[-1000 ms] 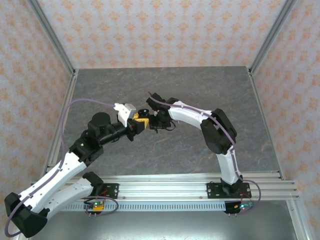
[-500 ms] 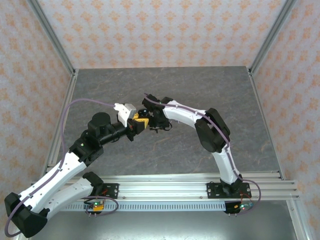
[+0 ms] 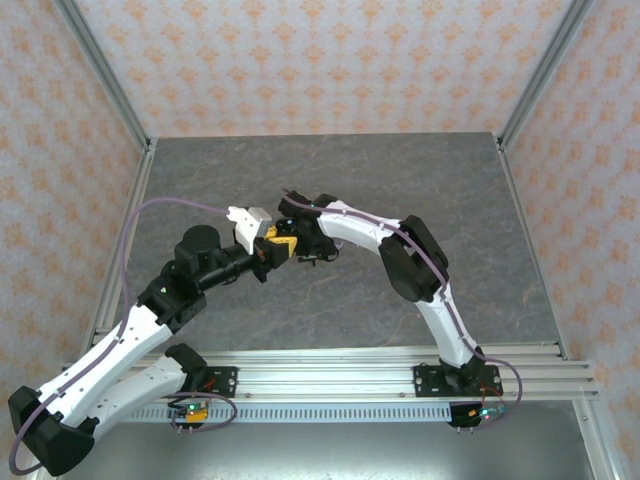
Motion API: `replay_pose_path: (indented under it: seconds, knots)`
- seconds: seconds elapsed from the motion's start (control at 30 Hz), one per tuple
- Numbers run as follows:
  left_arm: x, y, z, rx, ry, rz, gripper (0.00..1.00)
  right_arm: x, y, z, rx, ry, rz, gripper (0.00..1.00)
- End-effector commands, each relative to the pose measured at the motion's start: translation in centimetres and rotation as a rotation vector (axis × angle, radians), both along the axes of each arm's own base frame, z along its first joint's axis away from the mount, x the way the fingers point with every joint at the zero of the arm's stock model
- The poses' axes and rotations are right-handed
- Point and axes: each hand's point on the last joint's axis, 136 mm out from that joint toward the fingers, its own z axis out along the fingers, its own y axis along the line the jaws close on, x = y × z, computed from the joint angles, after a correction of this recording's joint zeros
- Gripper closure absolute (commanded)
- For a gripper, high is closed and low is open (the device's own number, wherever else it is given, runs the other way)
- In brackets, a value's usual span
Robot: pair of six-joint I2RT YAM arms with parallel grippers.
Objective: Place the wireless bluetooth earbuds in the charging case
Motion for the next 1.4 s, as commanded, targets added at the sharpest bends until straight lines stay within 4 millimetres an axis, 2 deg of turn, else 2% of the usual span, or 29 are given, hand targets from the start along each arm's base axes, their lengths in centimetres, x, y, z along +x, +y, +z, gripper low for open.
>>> replay_pose_path:
  seconds: [0.0, 0.2, 0.37, 0.5, 0.7, 0.97, 1.07, 1.2, 1.3, 1.37]
  knots:
    - [-0.4, 0.1, 1.0, -0.03, -0.027, -0.004, 0.9, -0.2, -0.8, -0.5, -0.071, 0.001, 0.004, 0.73]
    - [-0.5, 0.0, 1.1, -0.036, -0.027, -0.015, 0.9, -0.5, -1.2, -1.3, -0.097, 0.015, 0.042, 0.8]
    - [-0.4, -0.1, 0.9, -0.036, -0.021, -0.016, 0.9, -0.9, -2.6, -1.1, -0.123, 0.008, 0.092, 0.84]
    - [-0.3, -0.4, 0.8, -0.04, -0.014, -0.028, 0.9, -1.4, -4.6, -0.3, -0.128, -0.001, 0.146, 0.84]
    - [-0.1, -0.9, 0.7, -0.048, -0.004, -0.044, 0.9, -2.5, -8.7, 0.2, -0.135, 0.017, 0.227, 0.84]
    - [0.1, -1.2, 0.8, -0.056, 0.002, -0.049, 0.9, -4.3, -12.3, -1.1, -0.231, 0.062, 0.337, 0.82]
    - [0.1, -1.1, 0.8, -0.056, 0.003, -0.046, 0.91, -4.2, -12.3, -1.4, -0.235, 0.069, 0.326, 0.79]
    - [0.2, -1.1, 0.8, -0.054, 0.004, -0.046, 0.91, -3.9, -11.3, -1.0, -0.184, 0.051, 0.266, 0.65]
    - [0.1, -1.1, 0.9, -0.053, 0.003, -0.047, 0.91, -3.5, -10.4, -0.5, -0.119, 0.039, 0.186, 0.59]
    - [0.1, -1.1, 0.9, -0.052, 0.004, -0.046, 0.91, -3.4, -9.7, -0.3, -0.076, 0.032, 0.138, 0.59]
